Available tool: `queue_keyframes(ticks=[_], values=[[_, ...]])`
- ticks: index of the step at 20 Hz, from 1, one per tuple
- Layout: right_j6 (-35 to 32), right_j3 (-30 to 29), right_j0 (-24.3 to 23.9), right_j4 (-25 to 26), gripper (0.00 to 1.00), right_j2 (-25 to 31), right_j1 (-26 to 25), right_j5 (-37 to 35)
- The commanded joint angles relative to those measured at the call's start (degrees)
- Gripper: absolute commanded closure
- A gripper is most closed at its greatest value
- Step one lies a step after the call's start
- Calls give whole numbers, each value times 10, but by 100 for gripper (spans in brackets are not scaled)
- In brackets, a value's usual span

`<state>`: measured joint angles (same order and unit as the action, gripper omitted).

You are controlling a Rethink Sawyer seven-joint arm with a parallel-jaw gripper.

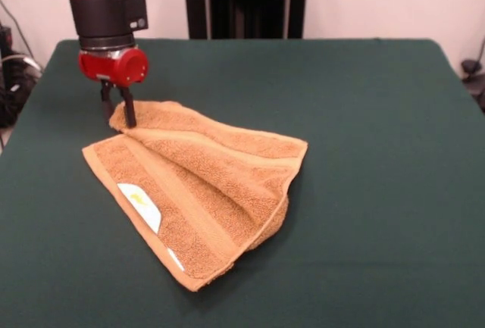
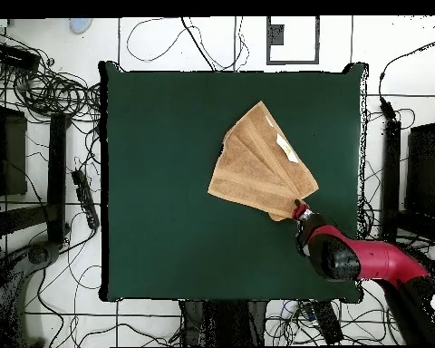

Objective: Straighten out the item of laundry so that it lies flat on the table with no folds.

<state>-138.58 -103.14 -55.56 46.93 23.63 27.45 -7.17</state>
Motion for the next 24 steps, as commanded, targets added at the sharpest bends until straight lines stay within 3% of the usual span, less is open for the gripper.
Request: queue_keyframes(ticks=[1, 14, 16, 19, 24], values=[[-18, -3, 63, 7, 100, 17, -22, 50], [-12, 0, 73, -3, 100, 4, -11, 40], [-21, -10, 81, -11, 100, -5, 11, 37], [-15, -61, 67, -40, 100, 9, 91, -6], [-11, -205, 43, -131, 100, 33, 243, -83]])
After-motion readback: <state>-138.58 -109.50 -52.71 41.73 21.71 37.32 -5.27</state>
